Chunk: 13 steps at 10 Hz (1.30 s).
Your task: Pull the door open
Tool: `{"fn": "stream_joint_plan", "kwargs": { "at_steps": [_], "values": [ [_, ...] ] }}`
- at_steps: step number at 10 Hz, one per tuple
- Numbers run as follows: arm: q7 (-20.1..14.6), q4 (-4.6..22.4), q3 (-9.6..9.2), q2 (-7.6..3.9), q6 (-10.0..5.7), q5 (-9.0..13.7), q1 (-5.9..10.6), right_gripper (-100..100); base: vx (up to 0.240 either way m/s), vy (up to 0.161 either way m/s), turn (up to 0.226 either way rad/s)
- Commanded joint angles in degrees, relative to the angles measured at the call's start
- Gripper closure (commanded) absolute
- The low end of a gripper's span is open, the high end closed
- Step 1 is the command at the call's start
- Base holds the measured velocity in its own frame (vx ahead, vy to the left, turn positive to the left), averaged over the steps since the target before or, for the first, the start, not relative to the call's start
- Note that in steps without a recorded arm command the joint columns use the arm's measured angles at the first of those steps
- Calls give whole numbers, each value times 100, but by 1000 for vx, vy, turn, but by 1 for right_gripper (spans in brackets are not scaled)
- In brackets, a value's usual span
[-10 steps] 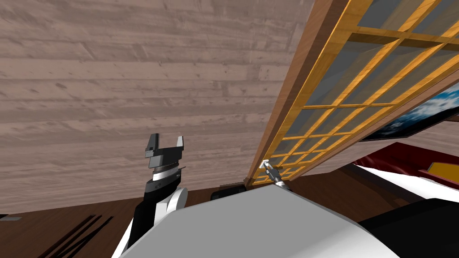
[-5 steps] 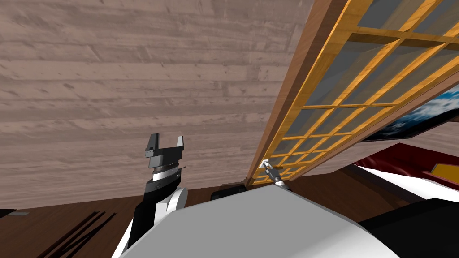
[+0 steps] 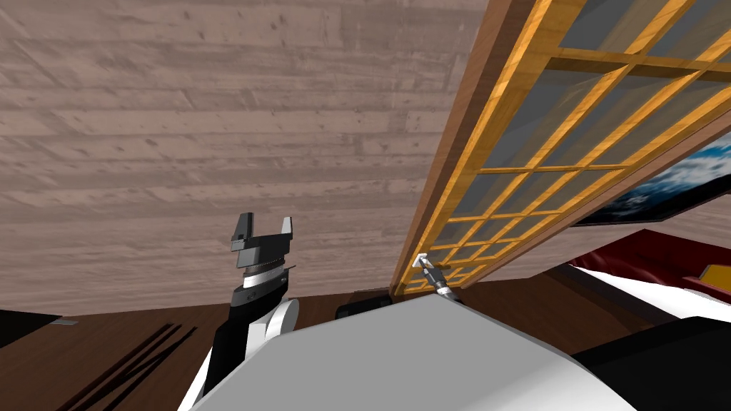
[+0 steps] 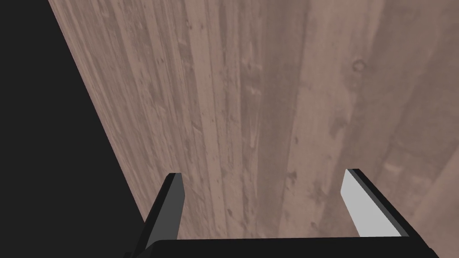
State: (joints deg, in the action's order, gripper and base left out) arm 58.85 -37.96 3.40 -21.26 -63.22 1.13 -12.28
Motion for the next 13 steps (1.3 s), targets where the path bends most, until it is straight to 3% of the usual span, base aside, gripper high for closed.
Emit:
{"fn": "stream_joint_plan", "kwargs": {
  "at_steps": [1,6,13],
  "values": [
    [-244,14,-5,7,13,50,21,100,-58,-18,43],
    [-1024,36,-44,39,79,209,107,100,-56,-18,55],
    [-1862,57,-81,69,143,361,191,100,-40,-17,40]
  ]
}}
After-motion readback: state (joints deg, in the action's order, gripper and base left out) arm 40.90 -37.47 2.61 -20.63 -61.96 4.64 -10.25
